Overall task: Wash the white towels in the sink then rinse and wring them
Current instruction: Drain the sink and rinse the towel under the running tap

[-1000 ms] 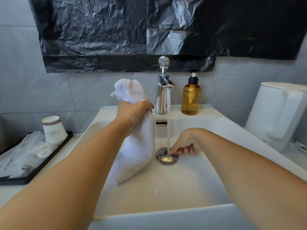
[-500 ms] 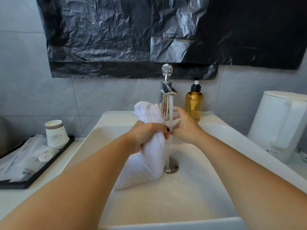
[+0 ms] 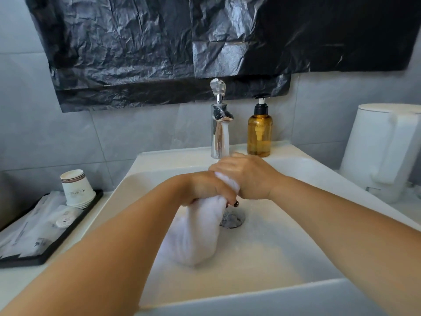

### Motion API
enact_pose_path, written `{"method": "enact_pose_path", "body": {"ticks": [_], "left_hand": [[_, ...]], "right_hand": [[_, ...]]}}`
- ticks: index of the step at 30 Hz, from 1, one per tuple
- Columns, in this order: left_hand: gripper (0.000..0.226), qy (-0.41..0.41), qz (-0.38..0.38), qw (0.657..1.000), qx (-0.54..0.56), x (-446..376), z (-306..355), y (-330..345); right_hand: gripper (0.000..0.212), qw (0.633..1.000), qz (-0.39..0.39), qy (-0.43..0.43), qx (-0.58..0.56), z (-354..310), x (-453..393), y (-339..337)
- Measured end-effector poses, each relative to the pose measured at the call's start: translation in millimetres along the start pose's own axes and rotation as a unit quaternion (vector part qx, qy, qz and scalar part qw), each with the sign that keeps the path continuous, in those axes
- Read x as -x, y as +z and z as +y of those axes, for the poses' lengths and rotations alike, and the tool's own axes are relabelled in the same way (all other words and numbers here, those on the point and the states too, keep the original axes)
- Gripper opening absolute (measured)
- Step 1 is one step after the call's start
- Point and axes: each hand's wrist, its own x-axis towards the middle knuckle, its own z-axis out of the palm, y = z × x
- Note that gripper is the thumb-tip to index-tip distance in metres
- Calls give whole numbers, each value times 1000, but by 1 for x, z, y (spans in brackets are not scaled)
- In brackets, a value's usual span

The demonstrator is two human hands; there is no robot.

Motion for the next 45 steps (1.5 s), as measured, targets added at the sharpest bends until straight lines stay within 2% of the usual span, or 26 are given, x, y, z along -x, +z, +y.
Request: {"method": "enact_pose_path", "body": {"ticks": [3,6,10,12,14,16,19,21,24,26,27,29,31,33,36,37,39,42,43,45], "left_hand": [[33,35,142,985,-87,-16,5,9],[29,59,235,937,-252,-22,11,16],[13,105,252,868,-415,-25,10,19],[16,118,261,857,-428,-24,8,21],[21,123,280,858,-413,-20,8,23],[30,130,308,850,-406,-15,11,24],[41,142,334,846,-391,-14,10,22],[48,157,325,873,-327,-14,10,22],[69,148,256,925,-239,-13,10,23],[66,149,209,945,-204,-14,4,25],[59,159,198,954,-158,-14,2,25],[52,162,184,968,-61,-12,1,22],[59,139,173,975,-10,-11,1,17],[72,108,164,981,3,-12,-2,11],[67,83,177,980,43,-9,-11,3],[60,89,200,974,56,-7,-12,1],[48,109,256,956,94,-4,-12,-3],[54,111,262,951,122,0,-7,-5],[57,110,250,957,100,1,-5,-3],[62,116,226,966,44,2,-2,0]], "right_hand": [[33,989,-81,113,42,-5,-4,-20],[32,962,-186,184,82,-11,-12,-30],[25,940,-236,240,61,-16,-18,-34],[23,919,-277,282,-7,-16,-18,-37],[22,905,-320,276,-44,-12,-16,-38],[15,903,-329,266,-68,-5,-14,-36],[36,868,-312,345,-175,6,-8,-41],[37,842,-282,387,-247,14,0,-47],[39,790,-207,463,-346,21,13,-56],[45,746,-140,508,-406,23,20,-58],[45,721,-107,522,-442,23,22,-57],[33,670,-40,532,-517,23,24,-58],[19,631,8,526,-570,21,22,-58],[19,617,31,527,-584,21,23,-59],[18,612,27,533,-583,22,27,-60],[16,621,12,542,-566,24,27,-59],[20,665,-62,555,-496,25,27,-59],[58,746,-272,523,-310,23,22,-52],[76,771,-294,490,-280,19,18,-46],[110,824,-243,405,-314,9,10,-33]]}}
